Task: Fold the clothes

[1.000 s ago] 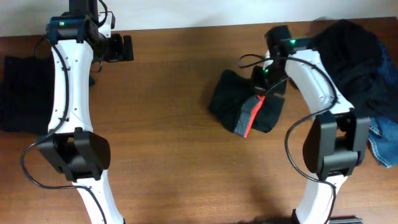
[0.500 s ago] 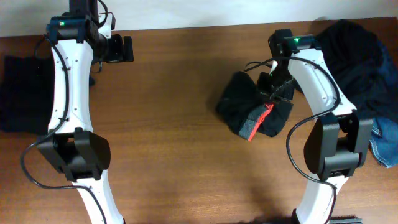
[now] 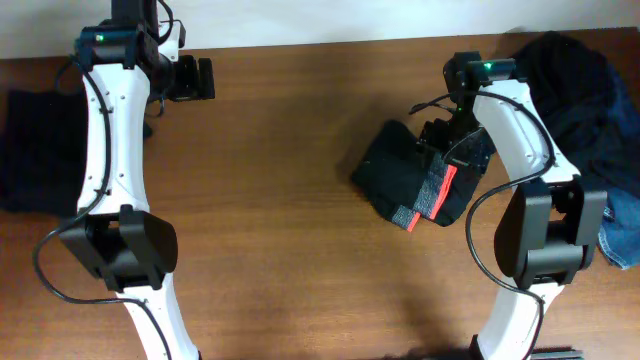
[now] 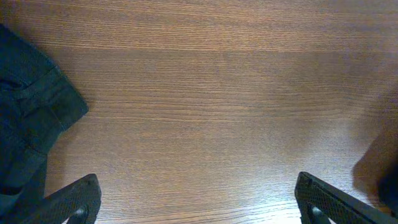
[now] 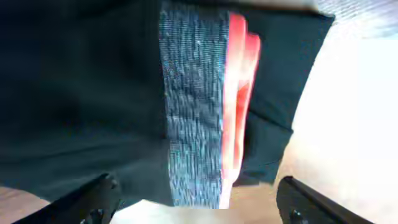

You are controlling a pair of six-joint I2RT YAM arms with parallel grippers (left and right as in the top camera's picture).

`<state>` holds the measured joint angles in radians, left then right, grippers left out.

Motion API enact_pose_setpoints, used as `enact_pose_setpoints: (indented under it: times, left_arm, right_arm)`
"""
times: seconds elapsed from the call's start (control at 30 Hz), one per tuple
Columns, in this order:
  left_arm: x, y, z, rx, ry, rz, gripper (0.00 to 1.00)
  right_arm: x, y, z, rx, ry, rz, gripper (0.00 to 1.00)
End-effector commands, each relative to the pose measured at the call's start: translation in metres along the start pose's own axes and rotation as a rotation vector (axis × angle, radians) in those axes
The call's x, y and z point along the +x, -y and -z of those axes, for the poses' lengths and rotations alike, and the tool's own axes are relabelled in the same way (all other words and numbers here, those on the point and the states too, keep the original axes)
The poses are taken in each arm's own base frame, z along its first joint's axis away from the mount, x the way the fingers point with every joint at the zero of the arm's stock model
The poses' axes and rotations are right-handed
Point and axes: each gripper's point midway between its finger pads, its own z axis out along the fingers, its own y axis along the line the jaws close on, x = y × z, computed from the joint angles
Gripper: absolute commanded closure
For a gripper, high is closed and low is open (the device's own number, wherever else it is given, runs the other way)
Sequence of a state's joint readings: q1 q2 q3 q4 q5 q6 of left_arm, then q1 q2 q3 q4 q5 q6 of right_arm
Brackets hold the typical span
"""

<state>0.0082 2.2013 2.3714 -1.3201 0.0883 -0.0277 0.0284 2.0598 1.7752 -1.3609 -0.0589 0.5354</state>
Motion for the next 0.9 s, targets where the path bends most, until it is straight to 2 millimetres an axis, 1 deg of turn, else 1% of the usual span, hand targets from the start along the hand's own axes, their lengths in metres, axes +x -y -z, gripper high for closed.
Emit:
enact_pose_setpoints:
  times: [0.0,0.07,0.1,0.13,0.17,0.23,0.27,0.3,0.37,0.43,0.57,0.63,0.73,0.87]
  left_arm:
    - [-0.003,-0.003,0.005,-0.012,0.016,0.004,0.01]
    - [-0.004,-0.003,0.005,-0.012,0.017,0.004,0.01]
    - [-0.004,-0.003,0.005,-0.012,0.019,0.004,0.01]
    - [-0.004,-0.003,0.005,-0.012,0.020,0.004,0.00]
    - [-0.005,-0.003,0.005,-0.012,0.022,0.004,0.01]
    - [-0.005,-0.003,0.005,-0.012,0.024,0.004,0.01]
    - [-0.006,-0.003,0.005,-0.012,0.025,0.004,0.01]
    - [-0.006,-0.003,0.005,-0.012,0.027,0.004,0.01]
    - [-0.006,-0.004,0.005,-0.013,0.028,0.005,0.01]
    - [-0.006,-0.010,0.006,-0.030,0.028,0.011,0.01]
    - [-0.003,-0.025,0.007,-0.057,0.017,0.035,0.01]
    - [-0.002,-0.034,0.008,-0.064,0.013,0.050,0.01]
    - [-0.001,-0.048,0.009,-0.077,0.011,0.076,0.01]
    - [0.001,-0.078,0.013,-0.102,0.016,0.132,0.01]
  right_arm:
    - [-0.007,-0.004,0.006,-0.025,0.047,0.110,0.17]
    - [-0.012,-0.012,0.006,-0.038,0.078,0.173,0.20]
    - [-0.013,-0.015,0.005,-0.042,0.088,0.191,0.24]
    - [-0.015,-0.021,0.004,-0.047,0.100,0.217,0.32]
    - [-0.016,-0.026,0.002,-0.049,0.107,0.229,0.41]
    - [-0.014,-0.040,-0.009,-0.054,0.103,0.260,0.68]
    - [-0.011,-0.051,-0.018,-0.063,0.093,0.280,0.87]
    - [-0.009,-0.060,-0.025,-0.073,0.085,0.290,0.91]
    - [-0.003,-0.079,-0.040,-0.090,0.067,0.307,0.96]
    - [0.002,-0.092,-0.056,-0.084,0.054,0.309,0.96]
    - [0.011,-0.108,-0.085,-0.076,0.021,0.303,0.96]
    - [0.013,-0.114,-0.094,-0.083,0.009,0.301,0.96]
    - [0.016,-0.121,-0.101,-0.104,-0.004,0.310,0.96]
    - [0.021,-0.136,-0.105,-0.143,-0.002,0.336,0.95]
